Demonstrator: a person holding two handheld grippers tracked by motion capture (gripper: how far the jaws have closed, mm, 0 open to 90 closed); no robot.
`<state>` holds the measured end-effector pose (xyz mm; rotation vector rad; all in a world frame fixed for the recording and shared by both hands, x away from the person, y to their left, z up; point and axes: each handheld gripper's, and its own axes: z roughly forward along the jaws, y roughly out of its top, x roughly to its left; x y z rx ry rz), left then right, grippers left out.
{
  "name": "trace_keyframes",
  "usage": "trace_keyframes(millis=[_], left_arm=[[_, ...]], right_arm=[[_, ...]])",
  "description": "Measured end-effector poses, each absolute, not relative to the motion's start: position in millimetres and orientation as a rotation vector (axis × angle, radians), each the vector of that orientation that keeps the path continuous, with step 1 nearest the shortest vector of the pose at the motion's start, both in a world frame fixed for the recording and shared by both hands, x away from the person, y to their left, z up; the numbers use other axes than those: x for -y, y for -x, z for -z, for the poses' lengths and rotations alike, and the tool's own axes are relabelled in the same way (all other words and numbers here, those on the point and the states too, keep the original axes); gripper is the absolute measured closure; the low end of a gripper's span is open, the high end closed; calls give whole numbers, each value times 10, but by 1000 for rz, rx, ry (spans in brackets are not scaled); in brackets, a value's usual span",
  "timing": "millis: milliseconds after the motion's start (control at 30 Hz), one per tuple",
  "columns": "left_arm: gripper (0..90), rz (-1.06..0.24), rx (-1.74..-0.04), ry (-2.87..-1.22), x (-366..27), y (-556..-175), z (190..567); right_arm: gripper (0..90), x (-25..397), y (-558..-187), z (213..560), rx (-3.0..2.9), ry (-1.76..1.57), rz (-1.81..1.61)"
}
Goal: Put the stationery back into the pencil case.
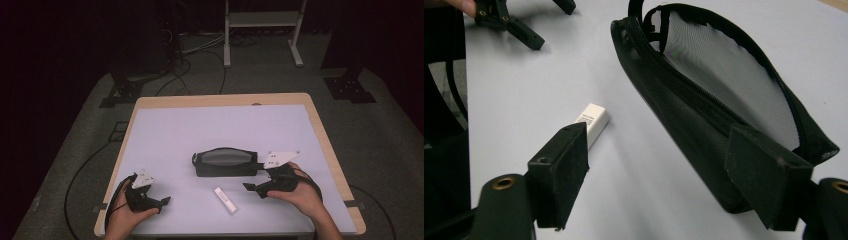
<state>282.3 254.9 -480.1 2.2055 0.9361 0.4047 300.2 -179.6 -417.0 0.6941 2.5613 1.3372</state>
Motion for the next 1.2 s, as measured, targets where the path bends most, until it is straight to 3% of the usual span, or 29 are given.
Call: trace_keyframes(millis=[1200], left_arm=[[0, -408, -933, -2207, -2551, -2821, 4802]], right_arm=[[340, 1410, -2809, 4396, -2625, -659, -1341]])
